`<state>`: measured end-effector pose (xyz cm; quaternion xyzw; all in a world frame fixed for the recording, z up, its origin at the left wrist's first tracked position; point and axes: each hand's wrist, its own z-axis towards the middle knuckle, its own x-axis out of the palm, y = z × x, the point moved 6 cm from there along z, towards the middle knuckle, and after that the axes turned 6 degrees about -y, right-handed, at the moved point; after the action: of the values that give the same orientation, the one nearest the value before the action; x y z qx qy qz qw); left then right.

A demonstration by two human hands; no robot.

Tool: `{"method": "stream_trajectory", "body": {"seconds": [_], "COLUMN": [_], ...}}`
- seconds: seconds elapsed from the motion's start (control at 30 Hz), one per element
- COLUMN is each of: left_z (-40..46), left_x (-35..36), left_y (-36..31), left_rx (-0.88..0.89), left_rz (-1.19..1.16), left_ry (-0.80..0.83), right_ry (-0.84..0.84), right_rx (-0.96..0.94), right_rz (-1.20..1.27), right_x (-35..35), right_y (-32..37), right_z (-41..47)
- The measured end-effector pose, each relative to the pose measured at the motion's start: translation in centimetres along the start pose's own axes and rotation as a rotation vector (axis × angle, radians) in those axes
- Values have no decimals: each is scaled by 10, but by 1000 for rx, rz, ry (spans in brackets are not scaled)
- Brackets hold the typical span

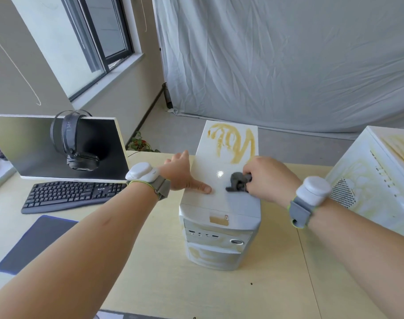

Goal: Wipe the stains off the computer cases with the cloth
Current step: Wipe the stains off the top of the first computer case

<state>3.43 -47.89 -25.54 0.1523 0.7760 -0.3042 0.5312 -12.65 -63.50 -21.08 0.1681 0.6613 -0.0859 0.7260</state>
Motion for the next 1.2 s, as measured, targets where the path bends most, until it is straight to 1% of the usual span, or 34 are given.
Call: {"method": "stream_trajectory", "body": {"seconds": [0.07,0.13,0.2,0.27,0.3,0.37,0.4,0.47,0.53,0.6,0.67,0.73,0.77,0.87,0.93,1.07,1.17,1.2], "left_z": [-1,-3,-5,-3,-1,11,16,25,28,30,31,33,33,34,32,34,34,35], "left_x": [-2,-6,-12,-17,-19,-24,-27,-26,-19,-14,-14,-17,-18,-21,-23,-25,-25,-25], "left_y": [-4,-8,-16,-28,-30,-36,-37,-43,-41,-40,-38,-38,-40,-45,-46,-48,-50,-50], "left_rx": [25,56,122,184,184,162,145,121,99,90,89,72,71,50,46,24,7,0], "left_rz": [17,37,84,137,134,37,-16,1,71,90,111,141,161,211,228,263,304,312], "left_ry": [-6,-24,-37,-33,-33,-73,-102,-109,-55,-23,-20,-21,-18,-15,-22,-31,-20,-18], "right_ry": [-86,-133,-146,-167,-146,-39,10,23,-47,-125,-227,-305,-294,-181,-151,-67,47,62], "right_rx": [71,129,120,49,-4,-89,-95,-43,3,78,166,210,228,252,236,70,-85,-107], "right_rz": [-20,-16,-51,-18,28,100,119,137,97,94,160,207,202,199,141,126,104,104], "right_x": [2,6,7,3,4,1,1,1,-1,-7,-19,-23,-20,4,13,8,7,7], "right_y": [-4,-5,-1,2,6,8,6,-7,-20,-38,-59,-77,-82,-84,-78,-66,-51,-51], "right_z": [20,34,33,17,6,-15,-20,-16,0,21,43,68,77,97,94,58,24,21]}}
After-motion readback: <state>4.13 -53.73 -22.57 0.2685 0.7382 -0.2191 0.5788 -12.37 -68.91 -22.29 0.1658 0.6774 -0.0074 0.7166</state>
